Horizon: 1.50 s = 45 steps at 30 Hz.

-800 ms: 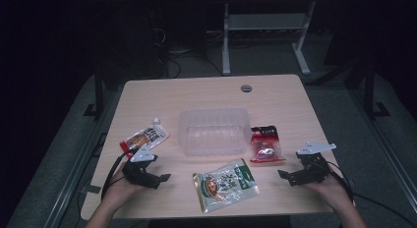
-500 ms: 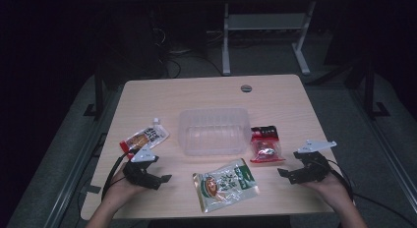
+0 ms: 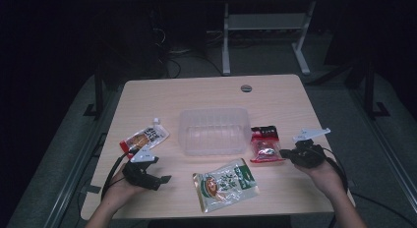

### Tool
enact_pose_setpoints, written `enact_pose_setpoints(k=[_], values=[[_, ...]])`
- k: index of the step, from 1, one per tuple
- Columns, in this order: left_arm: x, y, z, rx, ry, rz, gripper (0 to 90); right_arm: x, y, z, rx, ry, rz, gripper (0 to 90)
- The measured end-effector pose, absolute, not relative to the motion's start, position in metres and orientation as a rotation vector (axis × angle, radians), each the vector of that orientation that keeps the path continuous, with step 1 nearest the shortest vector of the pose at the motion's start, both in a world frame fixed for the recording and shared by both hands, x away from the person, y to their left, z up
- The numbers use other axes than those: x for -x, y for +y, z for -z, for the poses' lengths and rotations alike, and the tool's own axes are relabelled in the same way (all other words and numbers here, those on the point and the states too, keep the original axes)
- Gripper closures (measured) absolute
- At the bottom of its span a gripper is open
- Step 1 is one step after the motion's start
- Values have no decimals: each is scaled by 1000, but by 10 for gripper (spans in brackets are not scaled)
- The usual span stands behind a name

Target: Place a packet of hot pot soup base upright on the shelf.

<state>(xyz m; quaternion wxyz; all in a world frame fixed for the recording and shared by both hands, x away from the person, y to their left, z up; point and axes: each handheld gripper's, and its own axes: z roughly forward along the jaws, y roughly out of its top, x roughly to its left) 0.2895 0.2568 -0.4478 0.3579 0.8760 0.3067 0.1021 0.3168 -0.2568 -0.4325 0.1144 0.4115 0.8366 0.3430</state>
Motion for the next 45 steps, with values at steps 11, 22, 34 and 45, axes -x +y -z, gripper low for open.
enact_pose_setpoints(k=[11,22,34,45], values=[[-290,257,449,-2275,789,-251,140,-331,-258,450,-1210,2537,-895,897],[-289,258,449,-2268,792,-245,140,-322,-253,452,-1172,2617,-925,897],[-290,255,450,-2277,785,-228,140,-325,-237,437,-1097,2592,-1004,897],[-290,253,451,-2285,777,-217,140,-379,-224,438,-1180,2476,-1018,897]])
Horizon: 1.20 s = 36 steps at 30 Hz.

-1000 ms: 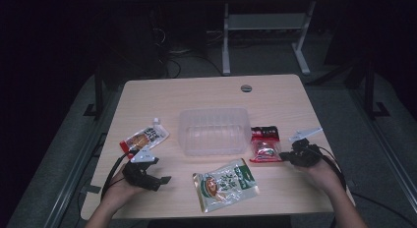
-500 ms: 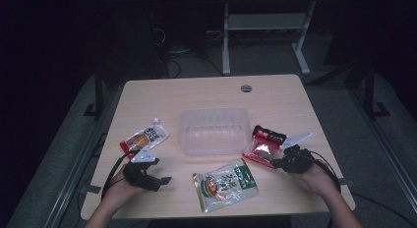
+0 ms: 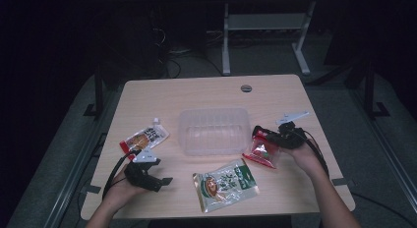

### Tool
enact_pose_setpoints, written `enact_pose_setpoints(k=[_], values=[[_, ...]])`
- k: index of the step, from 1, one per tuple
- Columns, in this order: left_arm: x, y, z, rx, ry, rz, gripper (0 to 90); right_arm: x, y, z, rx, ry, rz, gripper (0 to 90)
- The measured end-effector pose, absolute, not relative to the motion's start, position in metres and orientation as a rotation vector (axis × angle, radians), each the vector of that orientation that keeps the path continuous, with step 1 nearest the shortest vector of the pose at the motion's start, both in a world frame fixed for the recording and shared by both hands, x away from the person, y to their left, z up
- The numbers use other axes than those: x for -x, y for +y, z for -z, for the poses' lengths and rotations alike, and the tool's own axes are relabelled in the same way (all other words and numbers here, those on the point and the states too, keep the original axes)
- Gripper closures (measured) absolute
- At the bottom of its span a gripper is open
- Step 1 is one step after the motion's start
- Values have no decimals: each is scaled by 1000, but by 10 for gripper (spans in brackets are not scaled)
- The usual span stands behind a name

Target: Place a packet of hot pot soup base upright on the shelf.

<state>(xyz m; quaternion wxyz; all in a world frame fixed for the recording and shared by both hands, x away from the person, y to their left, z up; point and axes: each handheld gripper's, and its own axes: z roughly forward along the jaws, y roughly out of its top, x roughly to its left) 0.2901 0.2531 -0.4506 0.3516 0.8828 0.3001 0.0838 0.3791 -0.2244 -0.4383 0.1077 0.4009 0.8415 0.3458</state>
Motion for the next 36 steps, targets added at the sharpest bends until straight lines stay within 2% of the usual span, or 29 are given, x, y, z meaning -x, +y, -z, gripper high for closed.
enact_pose_setpoints(k=[5,11,29,32,36], values=[[-290,255,451,-2284,780,-213,140,-390,-221,453,-1190,2481,-915,897],[-290,253,450,-2288,773,-208,140,-384,-230,455,-1210,2500,-900,898],[-290,246,450,-2288,756,-183,140,-330,-259,451,-1186,2539,-862,896],[-291,244,451,-2289,748,-179,140,-334,-257,440,-1192,2488,-938,876],[-291,243,451,-2310,729,-177,140,-347,-238,436,-1162,2467,-977,897]])
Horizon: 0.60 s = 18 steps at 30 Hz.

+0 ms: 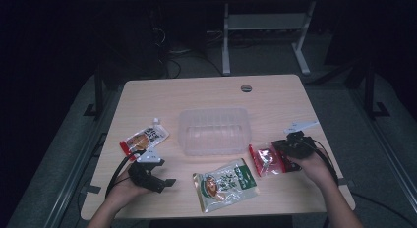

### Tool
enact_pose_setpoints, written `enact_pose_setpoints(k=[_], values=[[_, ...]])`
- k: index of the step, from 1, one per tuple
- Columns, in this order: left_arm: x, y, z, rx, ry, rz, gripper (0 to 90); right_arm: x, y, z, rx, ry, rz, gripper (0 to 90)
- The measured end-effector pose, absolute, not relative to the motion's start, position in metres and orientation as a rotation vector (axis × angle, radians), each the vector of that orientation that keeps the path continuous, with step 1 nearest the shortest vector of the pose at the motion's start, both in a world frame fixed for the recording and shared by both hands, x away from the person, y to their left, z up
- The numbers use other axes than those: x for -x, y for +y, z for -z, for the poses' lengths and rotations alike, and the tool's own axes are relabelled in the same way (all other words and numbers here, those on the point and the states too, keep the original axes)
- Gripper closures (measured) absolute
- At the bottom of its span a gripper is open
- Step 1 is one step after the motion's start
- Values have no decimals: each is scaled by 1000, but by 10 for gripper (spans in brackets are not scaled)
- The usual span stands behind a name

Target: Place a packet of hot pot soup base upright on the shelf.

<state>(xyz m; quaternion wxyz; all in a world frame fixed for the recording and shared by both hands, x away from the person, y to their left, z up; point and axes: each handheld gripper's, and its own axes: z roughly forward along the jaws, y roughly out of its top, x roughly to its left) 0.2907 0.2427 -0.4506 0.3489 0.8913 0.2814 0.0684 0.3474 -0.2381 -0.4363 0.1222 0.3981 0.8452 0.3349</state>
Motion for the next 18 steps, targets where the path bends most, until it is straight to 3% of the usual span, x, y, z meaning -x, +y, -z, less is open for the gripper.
enact_pose_setpoints(k=[7,18], values=[[-289,242,450,-2303,725,-168,140,-370,-223,452,-1200,2496,-942,898],[-284,235,446,-2297,693,-176,140,-356,-219,454,-1083,2612,-1017,899]])
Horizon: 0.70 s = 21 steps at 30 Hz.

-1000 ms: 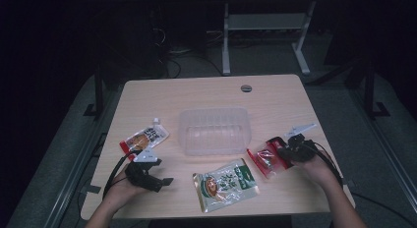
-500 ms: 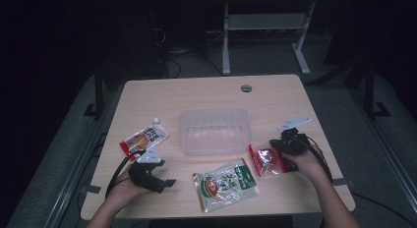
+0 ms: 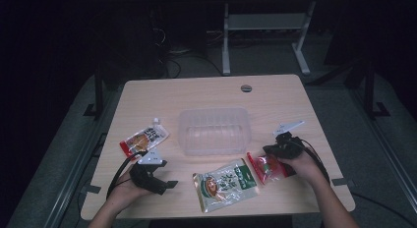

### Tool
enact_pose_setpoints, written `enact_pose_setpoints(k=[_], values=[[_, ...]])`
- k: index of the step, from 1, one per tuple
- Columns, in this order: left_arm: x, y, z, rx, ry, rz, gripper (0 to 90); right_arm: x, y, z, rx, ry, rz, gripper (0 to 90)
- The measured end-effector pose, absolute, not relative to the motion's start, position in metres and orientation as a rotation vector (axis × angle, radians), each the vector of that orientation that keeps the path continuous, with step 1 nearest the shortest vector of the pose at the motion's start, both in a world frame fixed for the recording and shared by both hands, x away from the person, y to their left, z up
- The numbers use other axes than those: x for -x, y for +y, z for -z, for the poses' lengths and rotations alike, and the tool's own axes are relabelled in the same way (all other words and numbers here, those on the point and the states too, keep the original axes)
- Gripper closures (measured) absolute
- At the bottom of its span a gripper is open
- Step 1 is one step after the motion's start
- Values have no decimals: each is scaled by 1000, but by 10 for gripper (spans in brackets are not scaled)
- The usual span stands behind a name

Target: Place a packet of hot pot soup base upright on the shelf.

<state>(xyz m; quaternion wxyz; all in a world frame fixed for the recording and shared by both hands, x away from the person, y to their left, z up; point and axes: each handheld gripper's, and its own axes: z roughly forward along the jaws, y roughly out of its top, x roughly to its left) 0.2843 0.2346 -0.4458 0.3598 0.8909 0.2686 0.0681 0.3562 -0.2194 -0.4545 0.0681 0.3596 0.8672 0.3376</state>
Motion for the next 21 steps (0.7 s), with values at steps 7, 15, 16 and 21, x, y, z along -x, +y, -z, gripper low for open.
enact_pose_setpoints(k=[7,15,16,21], values=[[-281,226,442,-2300,651,-186,140,-340,-217,447,-1035,2611,-988,898],[-277,218,436,-2280,638,-198,140,-319,-254,442,-1115,2544,-982,899],[-276,216,433,-2286,624,-206,140,-317,-256,442,-1123,2547,-982,898],[-275,191,418,-2232,601,-198,140,-311,-265,440,-1142,2526,-992,898]])
